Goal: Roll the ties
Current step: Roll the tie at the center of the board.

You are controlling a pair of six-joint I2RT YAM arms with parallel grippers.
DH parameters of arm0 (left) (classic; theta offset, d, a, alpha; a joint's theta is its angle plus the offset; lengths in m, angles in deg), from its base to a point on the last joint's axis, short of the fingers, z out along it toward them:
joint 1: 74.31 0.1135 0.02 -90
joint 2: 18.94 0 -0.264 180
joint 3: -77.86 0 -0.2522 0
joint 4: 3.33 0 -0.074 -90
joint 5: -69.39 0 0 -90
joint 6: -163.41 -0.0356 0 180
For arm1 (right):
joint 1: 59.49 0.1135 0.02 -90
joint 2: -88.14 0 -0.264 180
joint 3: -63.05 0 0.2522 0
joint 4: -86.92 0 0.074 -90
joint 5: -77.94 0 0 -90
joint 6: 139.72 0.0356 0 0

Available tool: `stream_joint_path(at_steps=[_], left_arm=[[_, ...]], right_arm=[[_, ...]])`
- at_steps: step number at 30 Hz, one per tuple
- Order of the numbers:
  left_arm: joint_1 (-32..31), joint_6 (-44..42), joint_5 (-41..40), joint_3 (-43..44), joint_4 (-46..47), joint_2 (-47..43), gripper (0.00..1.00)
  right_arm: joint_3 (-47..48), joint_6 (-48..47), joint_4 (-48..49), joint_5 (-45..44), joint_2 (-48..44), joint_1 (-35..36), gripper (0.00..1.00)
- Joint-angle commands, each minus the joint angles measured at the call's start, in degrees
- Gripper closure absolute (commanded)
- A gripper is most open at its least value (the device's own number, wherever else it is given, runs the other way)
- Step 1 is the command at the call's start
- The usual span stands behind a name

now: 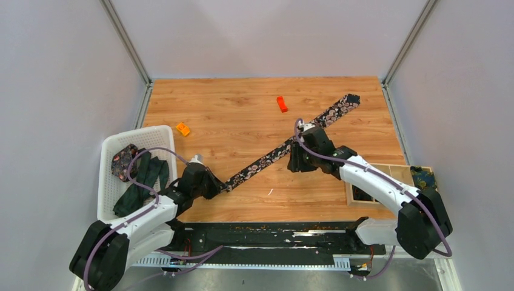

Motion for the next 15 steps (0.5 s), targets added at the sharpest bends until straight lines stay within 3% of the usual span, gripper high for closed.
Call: stream_joint_path(at_steps=[1, 9, 15], left_arm=[[-0.29, -4.30, -0.25, 1.94, -2.23, -2.28, 1.00], [-0.25, -10.55, -4.37, 3.47, -12.25, -7.39, 1.00], [-0.21, -11.58, -4.38, 3.12, -13.98, -8.92, 1.00]], right_arm=[[1.17, 0.08, 7.41, 2.24, -0.24, 5.32, 0.58], [8.05, 3.13, 16.78, 4.90, 8.33, 15.98, 0.65], [18.36, 4.64, 18.52, 6.40, 22.70, 21.15, 0.72]])
